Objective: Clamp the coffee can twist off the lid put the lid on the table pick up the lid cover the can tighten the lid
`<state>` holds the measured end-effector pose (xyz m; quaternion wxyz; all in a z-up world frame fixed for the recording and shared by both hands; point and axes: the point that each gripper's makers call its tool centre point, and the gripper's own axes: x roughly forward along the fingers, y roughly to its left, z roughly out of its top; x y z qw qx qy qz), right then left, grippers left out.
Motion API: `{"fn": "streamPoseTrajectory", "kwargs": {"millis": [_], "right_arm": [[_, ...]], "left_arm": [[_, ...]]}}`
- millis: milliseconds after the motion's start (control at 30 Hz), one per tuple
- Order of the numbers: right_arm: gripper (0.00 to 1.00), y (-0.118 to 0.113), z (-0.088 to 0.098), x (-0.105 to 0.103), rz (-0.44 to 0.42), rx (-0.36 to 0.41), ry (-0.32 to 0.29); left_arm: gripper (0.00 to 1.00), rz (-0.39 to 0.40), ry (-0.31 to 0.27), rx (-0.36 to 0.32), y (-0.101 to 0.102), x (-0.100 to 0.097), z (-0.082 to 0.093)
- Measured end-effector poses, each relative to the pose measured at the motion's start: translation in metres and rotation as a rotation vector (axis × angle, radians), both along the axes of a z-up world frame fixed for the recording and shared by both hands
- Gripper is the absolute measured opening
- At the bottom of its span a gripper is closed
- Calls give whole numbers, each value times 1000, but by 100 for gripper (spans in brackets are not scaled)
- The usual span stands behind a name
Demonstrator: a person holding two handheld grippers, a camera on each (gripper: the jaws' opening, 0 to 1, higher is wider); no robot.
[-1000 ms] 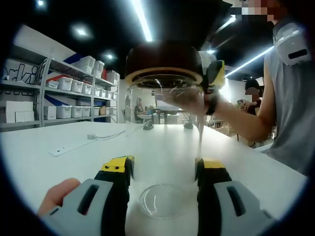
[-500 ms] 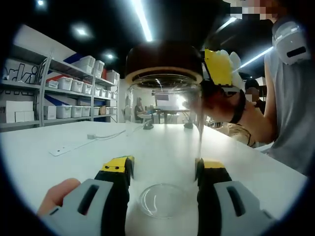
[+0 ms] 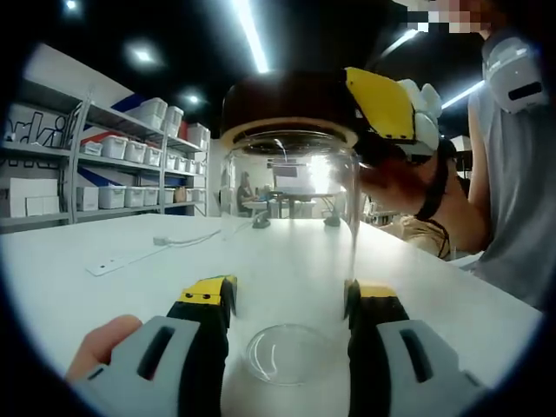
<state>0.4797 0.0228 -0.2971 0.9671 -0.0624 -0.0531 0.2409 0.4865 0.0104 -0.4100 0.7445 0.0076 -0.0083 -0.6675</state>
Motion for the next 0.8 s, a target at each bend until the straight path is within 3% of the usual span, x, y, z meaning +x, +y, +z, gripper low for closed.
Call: {"fn": "streamPoseTrajectory", "kwargs": {"millis": [200,467,800], "right_arm": [[47,-1,-3,-1,-23,-4,-1],[46,-4,-4,-1,36,15,22],[46,-1,-5,1,239,6,23]], "left_arm": [[44,5,-3,2,0,-1,0],[44,5,-4,2,0,-1,0],[44,3,-3,3,0,-1,0]]}}
